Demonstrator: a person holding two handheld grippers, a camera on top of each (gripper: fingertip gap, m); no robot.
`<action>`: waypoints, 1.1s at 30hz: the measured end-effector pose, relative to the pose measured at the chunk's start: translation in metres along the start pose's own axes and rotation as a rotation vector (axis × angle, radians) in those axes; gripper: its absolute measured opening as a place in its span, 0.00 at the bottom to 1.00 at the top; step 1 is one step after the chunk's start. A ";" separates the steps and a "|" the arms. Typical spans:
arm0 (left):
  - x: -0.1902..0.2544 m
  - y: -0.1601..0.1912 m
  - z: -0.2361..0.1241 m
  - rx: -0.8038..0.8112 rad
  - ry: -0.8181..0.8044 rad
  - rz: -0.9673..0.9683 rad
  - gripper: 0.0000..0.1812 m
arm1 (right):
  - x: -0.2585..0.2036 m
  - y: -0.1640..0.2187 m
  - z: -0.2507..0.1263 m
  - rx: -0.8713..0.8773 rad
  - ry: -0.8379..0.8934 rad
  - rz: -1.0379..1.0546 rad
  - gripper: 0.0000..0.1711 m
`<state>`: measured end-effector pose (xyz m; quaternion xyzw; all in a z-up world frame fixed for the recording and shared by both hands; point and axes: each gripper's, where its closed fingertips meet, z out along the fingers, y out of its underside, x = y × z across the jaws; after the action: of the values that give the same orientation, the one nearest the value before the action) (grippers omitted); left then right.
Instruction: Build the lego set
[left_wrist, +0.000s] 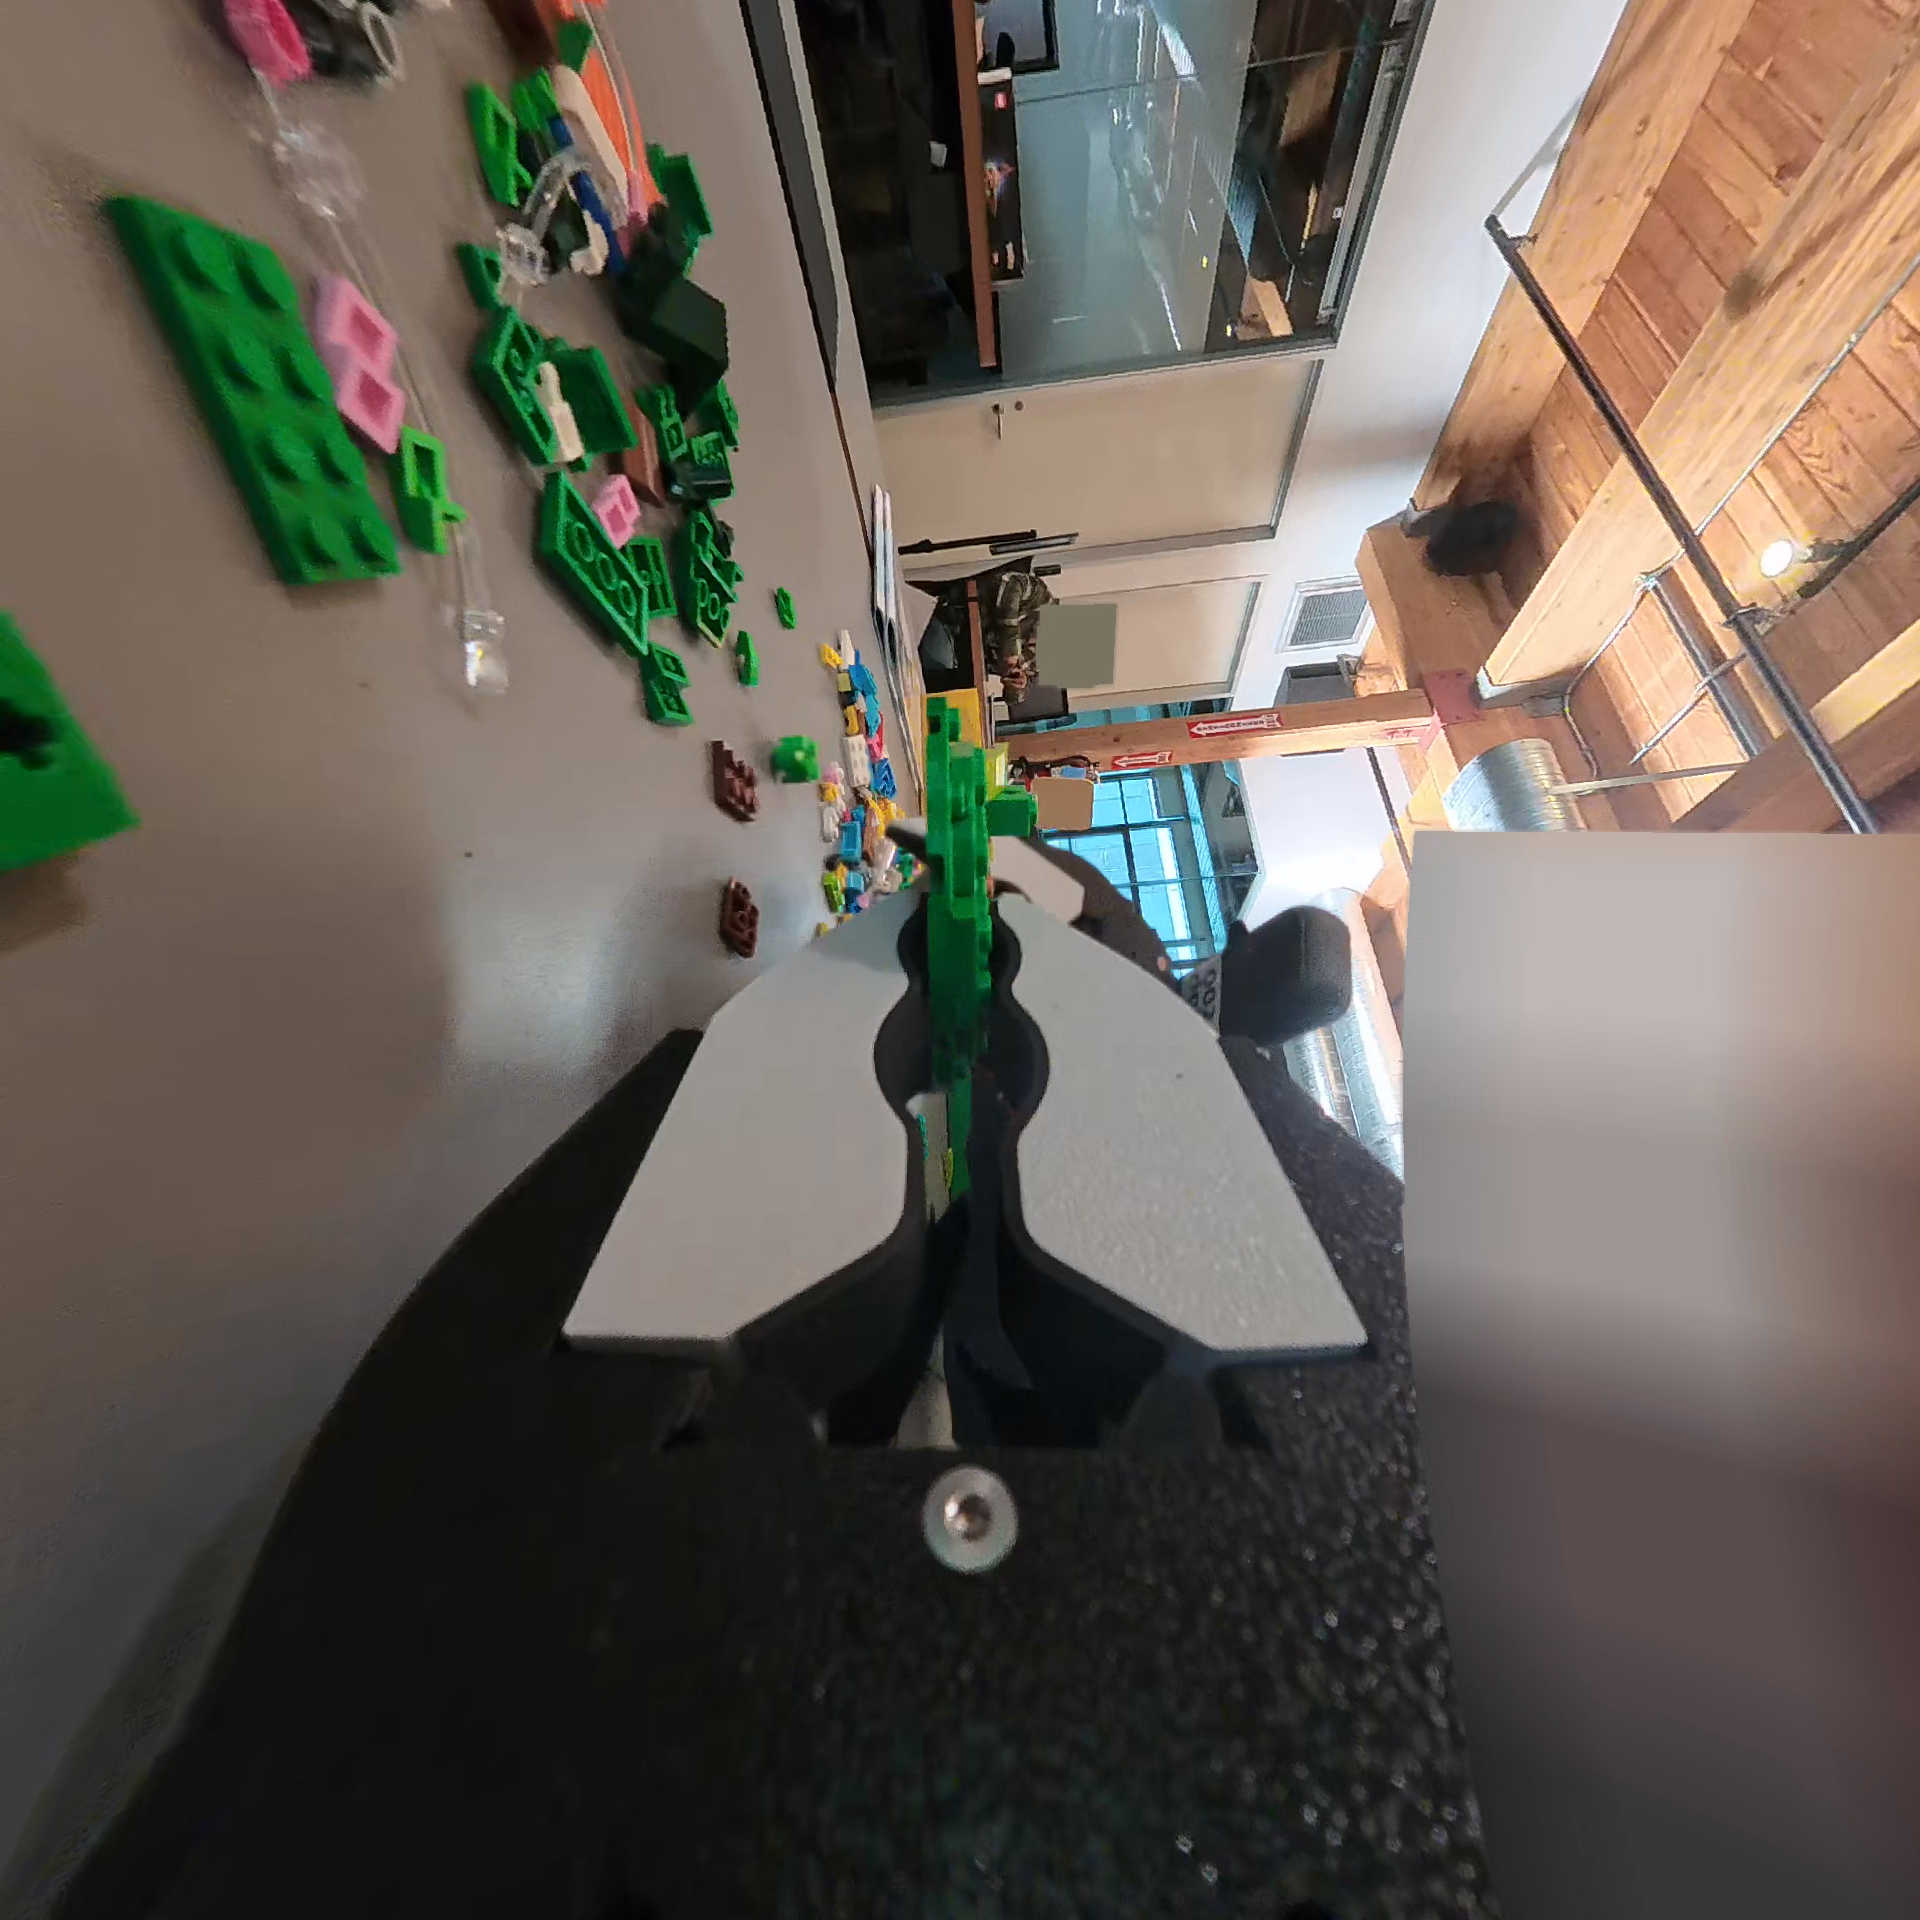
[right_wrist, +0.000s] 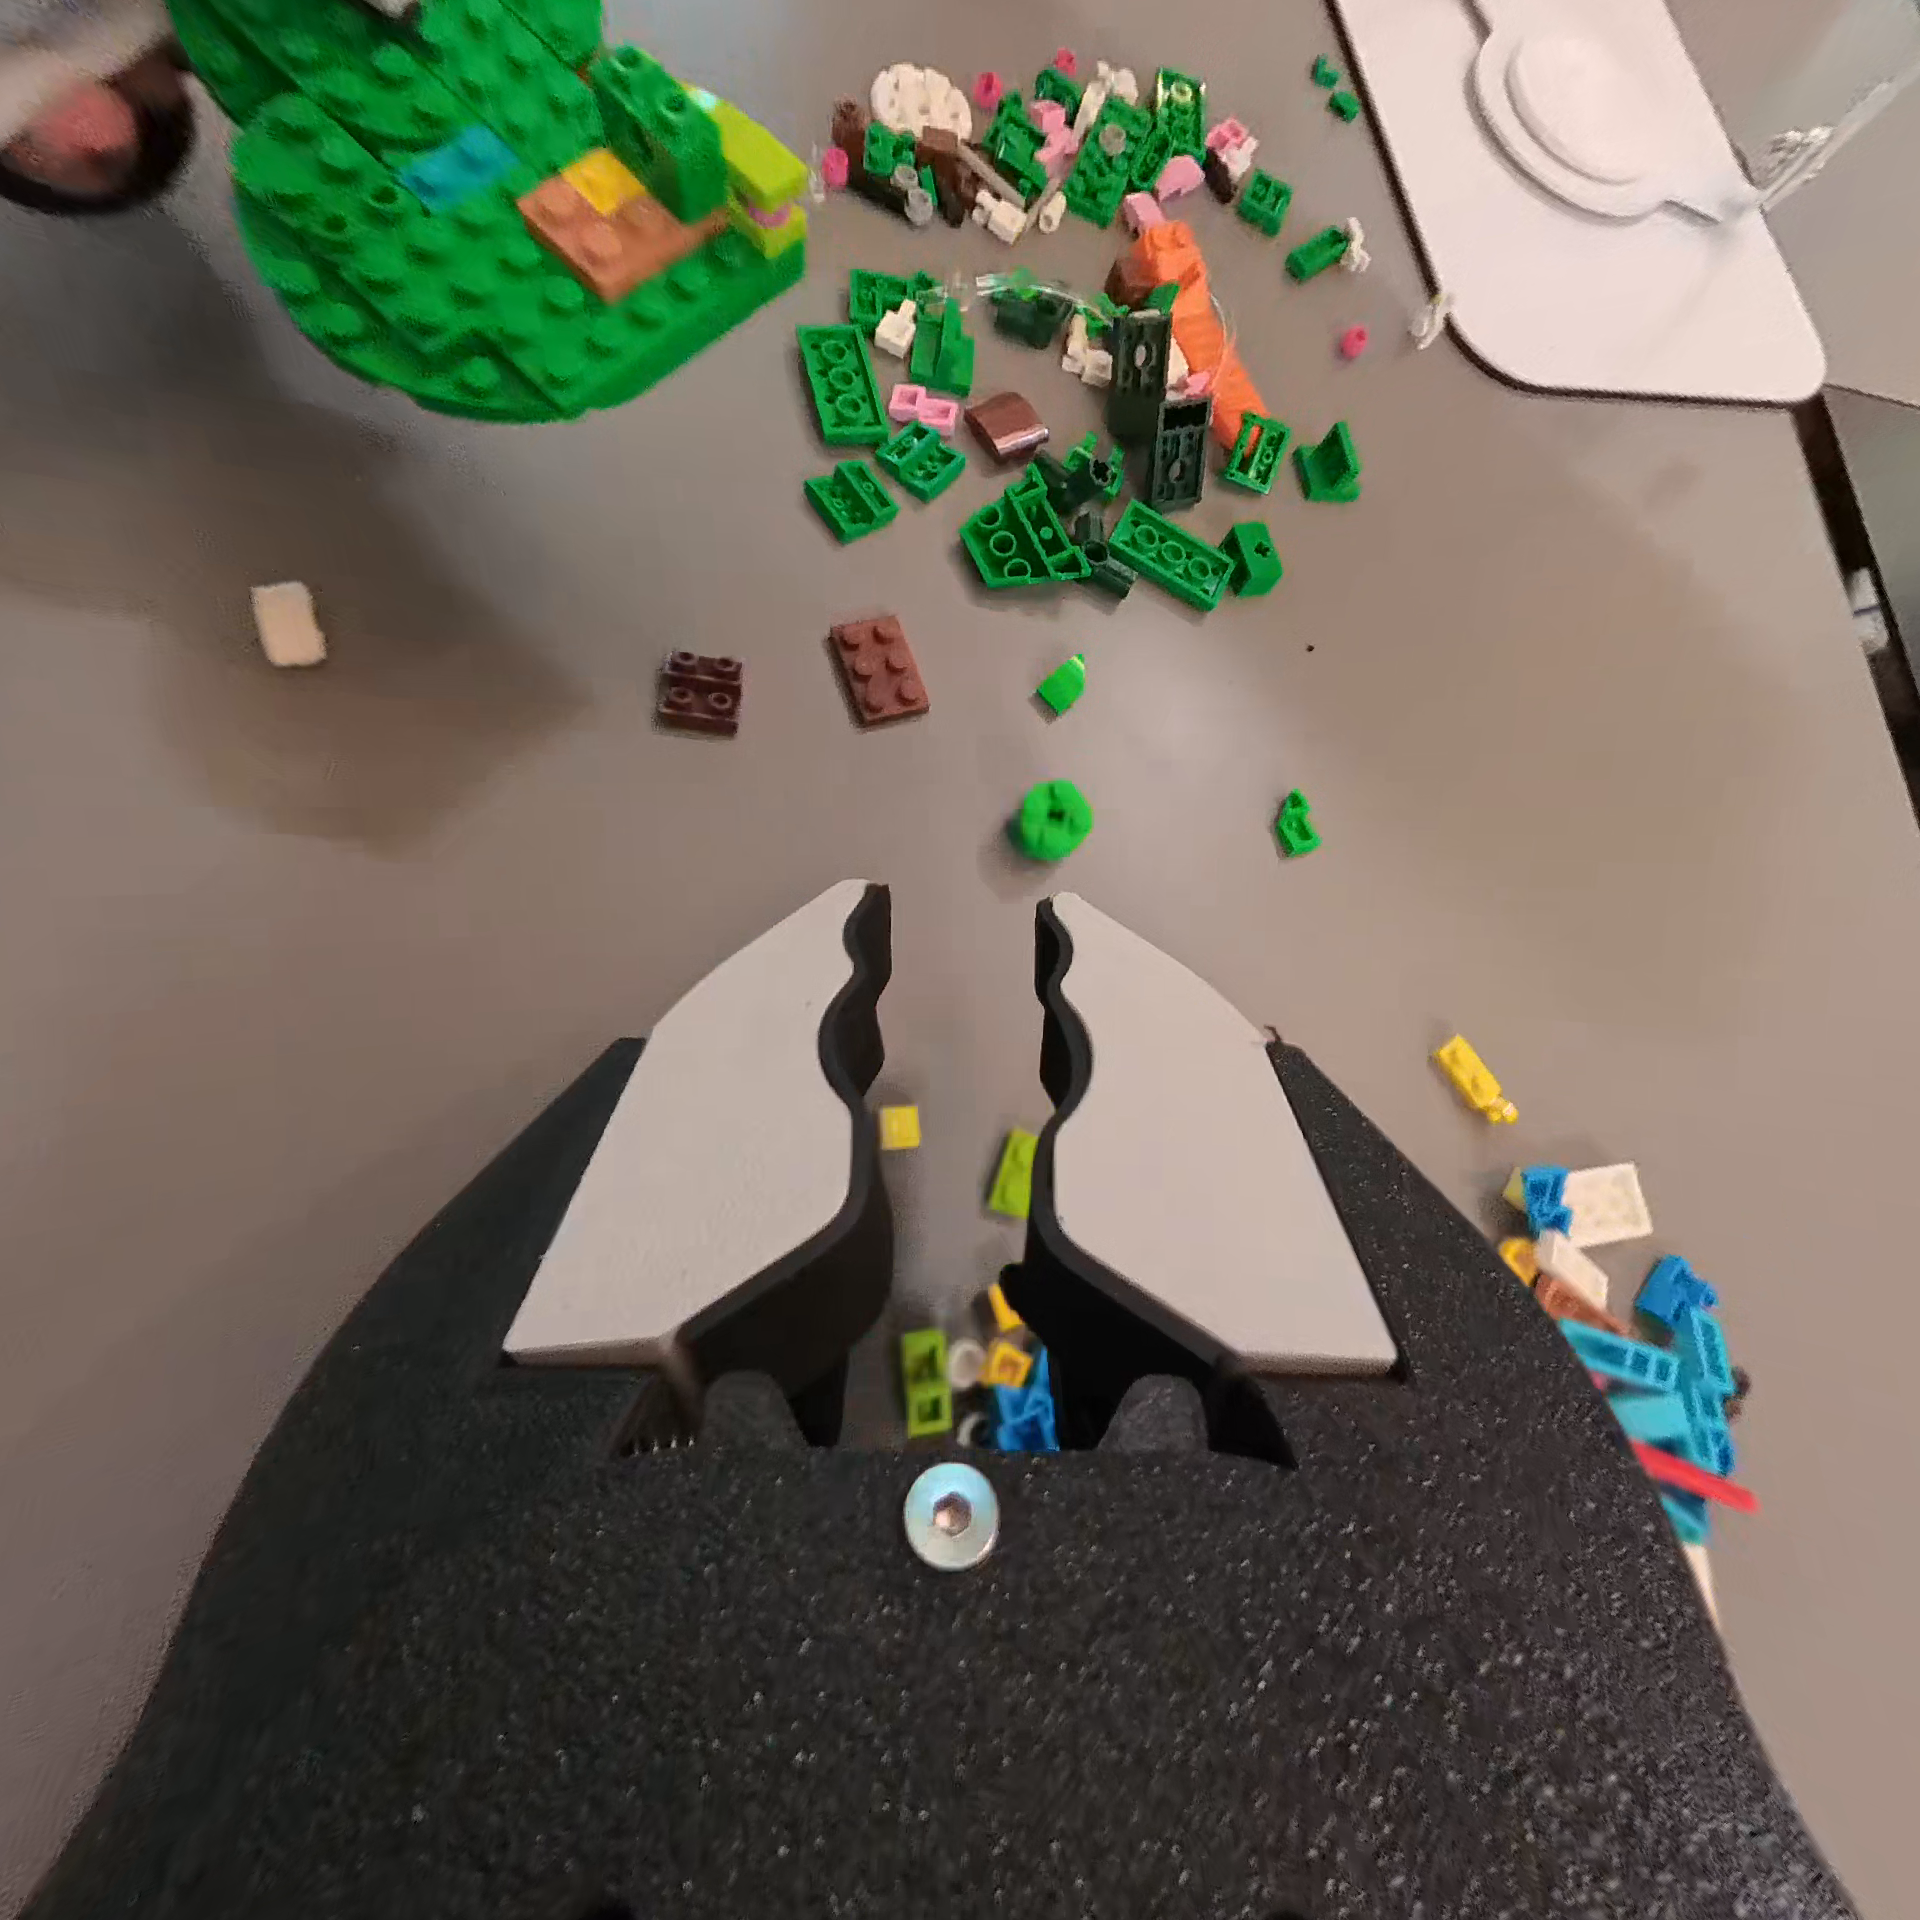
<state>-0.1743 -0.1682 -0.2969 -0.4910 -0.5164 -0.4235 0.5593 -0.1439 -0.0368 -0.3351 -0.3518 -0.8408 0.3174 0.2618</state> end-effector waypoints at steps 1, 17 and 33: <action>-0.002 0.000 -0.002 -0.001 0.000 -0.004 0.04 | 0.003 0.001 0.005 -0.017 -0.001 -0.012 0.15; -0.014 0.011 0.000 -0.085 0.019 -0.035 0.04 | 0.011 0.013 0.022 -0.153 -0.161 -0.115 0.14; -0.015 0.018 0.003 -0.108 0.025 -0.055 0.04 | -0.001 0.010 0.015 -0.046 -0.317 -0.070 0.13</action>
<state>-0.1591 -0.1630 -0.3134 -0.5009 -0.4989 -0.4721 0.5266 -0.1490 -0.0372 -0.3518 -0.2737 -0.8903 0.3404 0.1288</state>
